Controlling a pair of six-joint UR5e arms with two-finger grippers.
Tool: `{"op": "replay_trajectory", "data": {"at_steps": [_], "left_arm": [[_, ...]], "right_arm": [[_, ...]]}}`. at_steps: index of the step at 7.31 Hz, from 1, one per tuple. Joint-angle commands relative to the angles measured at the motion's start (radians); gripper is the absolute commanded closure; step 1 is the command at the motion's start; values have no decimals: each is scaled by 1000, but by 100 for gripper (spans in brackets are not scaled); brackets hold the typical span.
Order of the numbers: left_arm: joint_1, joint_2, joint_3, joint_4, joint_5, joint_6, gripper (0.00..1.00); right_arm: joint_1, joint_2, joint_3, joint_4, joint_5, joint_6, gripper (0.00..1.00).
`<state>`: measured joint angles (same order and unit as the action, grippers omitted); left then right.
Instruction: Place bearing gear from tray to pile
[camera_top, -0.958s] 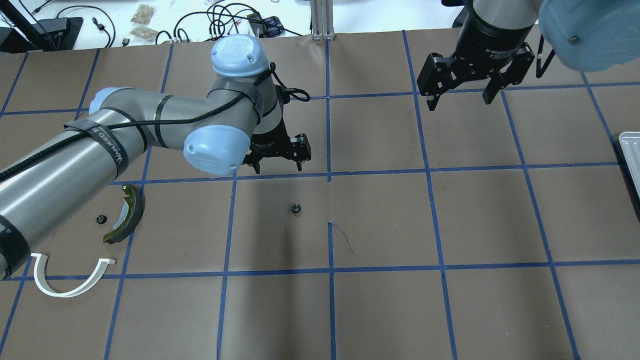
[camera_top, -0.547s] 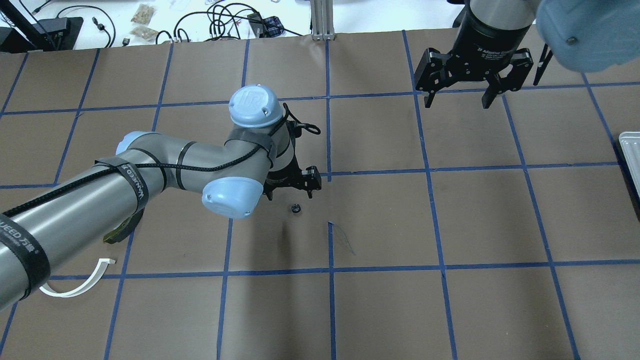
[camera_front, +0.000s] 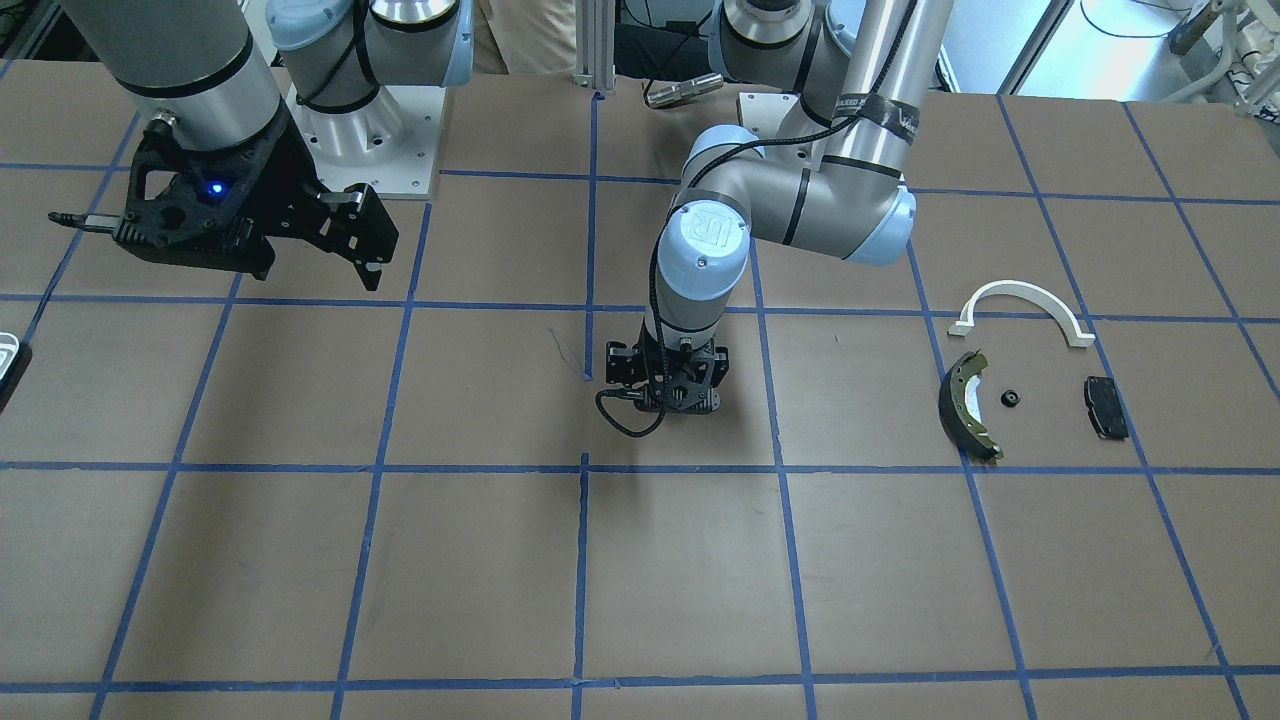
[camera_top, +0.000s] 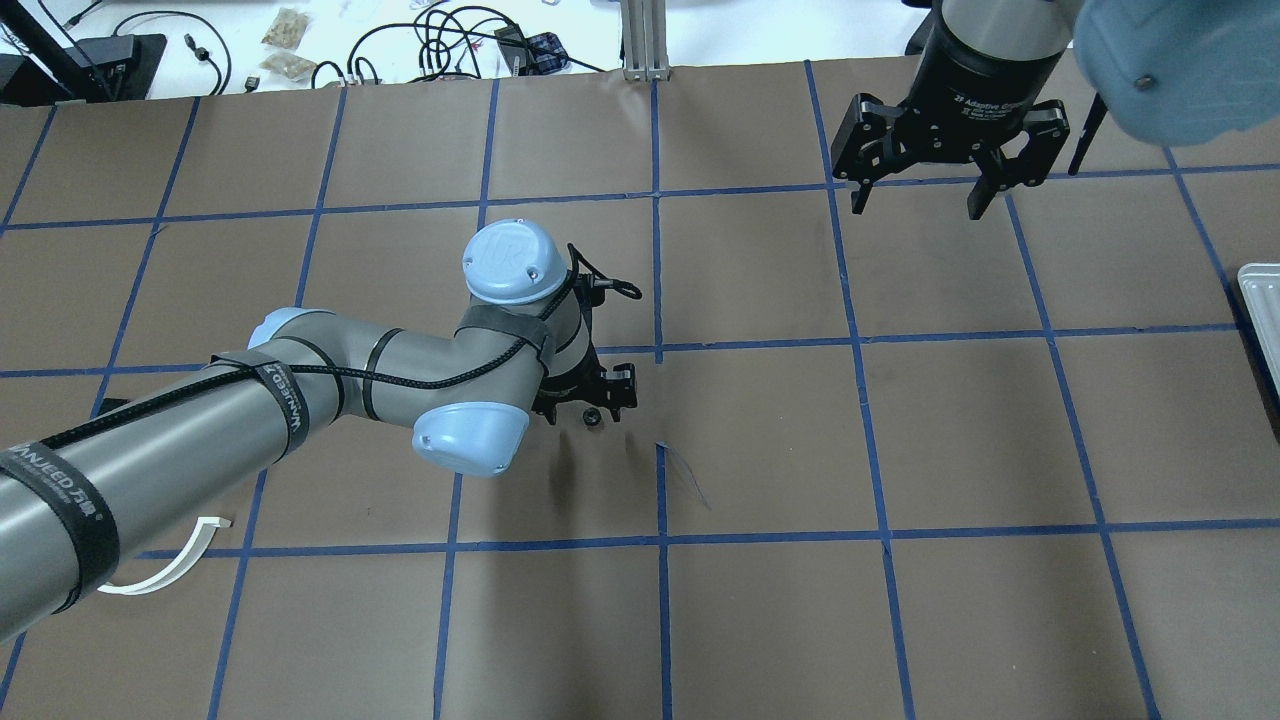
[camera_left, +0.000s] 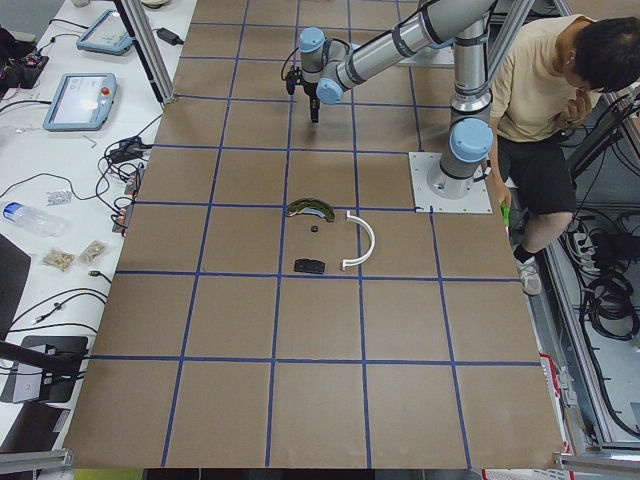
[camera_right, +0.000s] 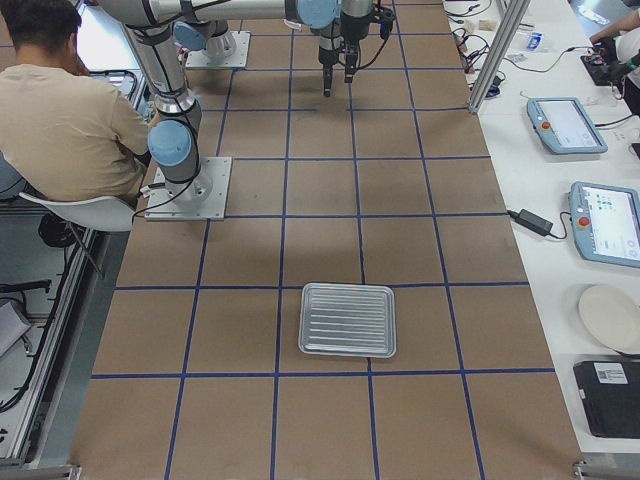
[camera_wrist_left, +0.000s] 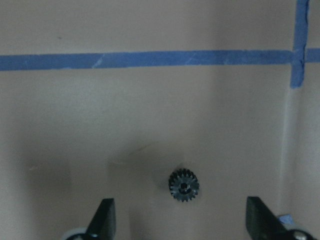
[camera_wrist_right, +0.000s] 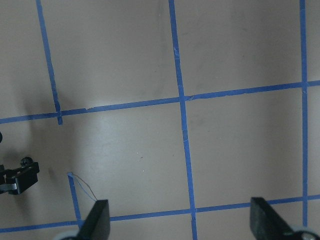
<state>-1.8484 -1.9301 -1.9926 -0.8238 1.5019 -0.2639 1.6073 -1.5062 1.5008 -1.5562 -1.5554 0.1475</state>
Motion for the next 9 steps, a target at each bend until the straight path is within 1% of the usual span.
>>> {"op": "replay_trajectory", "data": {"at_steps": [1, 3, 4, 6, 7, 8, 9], "left_arm": [[0, -20, 3, 21, 0, 0, 44], [0, -26, 8, 26, 0, -1, 44], [0, -26, 8, 28, 0, 0, 54], [0, -27, 9, 28, -8, -18, 100], [6, -24, 15, 26, -50, -38, 100], [11, -21, 52, 19, -46, -37, 100], [29, -1, 126, -68, -36, -22, 100]], "right_arm": [[-1, 0, 2, -7, 1, 1, 0], [-4, 0, 3, -1, 11, 4, 0], [-4, 3, 2, -2, 18, 1, 0], [-6, 6, -2, -1, 12, -2, 0], [-6, 6, -2, 2, 12, -2, 0], [-9, 6, -5, -7, 12, -3, 0], [-9, 4, -5, -7, 12, -3, 0]]}}
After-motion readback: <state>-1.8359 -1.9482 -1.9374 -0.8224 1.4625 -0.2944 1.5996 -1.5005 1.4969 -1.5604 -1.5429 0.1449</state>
